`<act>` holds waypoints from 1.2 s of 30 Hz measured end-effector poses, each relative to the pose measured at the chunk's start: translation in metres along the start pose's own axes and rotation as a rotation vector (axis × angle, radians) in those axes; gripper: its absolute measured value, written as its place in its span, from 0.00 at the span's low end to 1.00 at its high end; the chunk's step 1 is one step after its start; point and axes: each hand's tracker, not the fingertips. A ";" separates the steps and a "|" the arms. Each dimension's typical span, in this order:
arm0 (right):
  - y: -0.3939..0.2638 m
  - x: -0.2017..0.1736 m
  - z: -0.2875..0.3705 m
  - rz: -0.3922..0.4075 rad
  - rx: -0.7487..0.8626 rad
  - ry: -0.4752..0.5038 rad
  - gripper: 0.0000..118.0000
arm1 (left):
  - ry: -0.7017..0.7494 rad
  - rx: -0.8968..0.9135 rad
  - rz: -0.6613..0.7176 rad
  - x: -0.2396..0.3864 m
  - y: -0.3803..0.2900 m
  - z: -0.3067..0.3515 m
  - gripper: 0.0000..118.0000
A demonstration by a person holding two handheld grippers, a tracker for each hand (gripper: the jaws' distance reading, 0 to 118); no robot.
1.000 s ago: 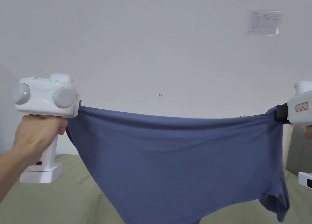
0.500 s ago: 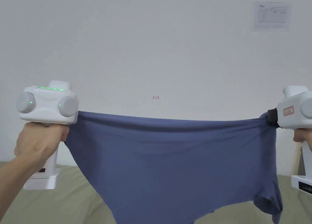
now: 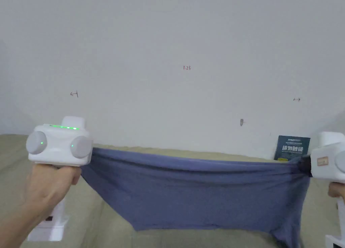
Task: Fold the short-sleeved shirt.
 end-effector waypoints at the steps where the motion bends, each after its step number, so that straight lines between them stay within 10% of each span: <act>1: -0.020 0.004 0.000 0.004 -0.026 -0.004 0.04 | -0.019 -0.036 -0.029 -0.001 -0.019 0.002 0.00; 16: -0.261 0.049 0.107 -0.072 -0.216 0.065 0.04 | -0.101 -0.260 -0.028 -0.041 -0.239 0.117 0.00; 33: -0.371 0.070 0.204 -0.171 -0.243 0.089 0.05 | -0.163 -0.330 -0.001 -0.082 -0.335 0.196 0.00; 35: -0.371 0.064 0.209 -0.109 -0.205 0.053 0.23 | -0.193 -0.295 0.021 -0.083 -0.336 0.199 0.04; 36: -0.370 0.063 0.212 -0.085 -0.199 0.033 0.53 | -0.198 -0.282 0.022 -0.084 -0.335 0.201 0.21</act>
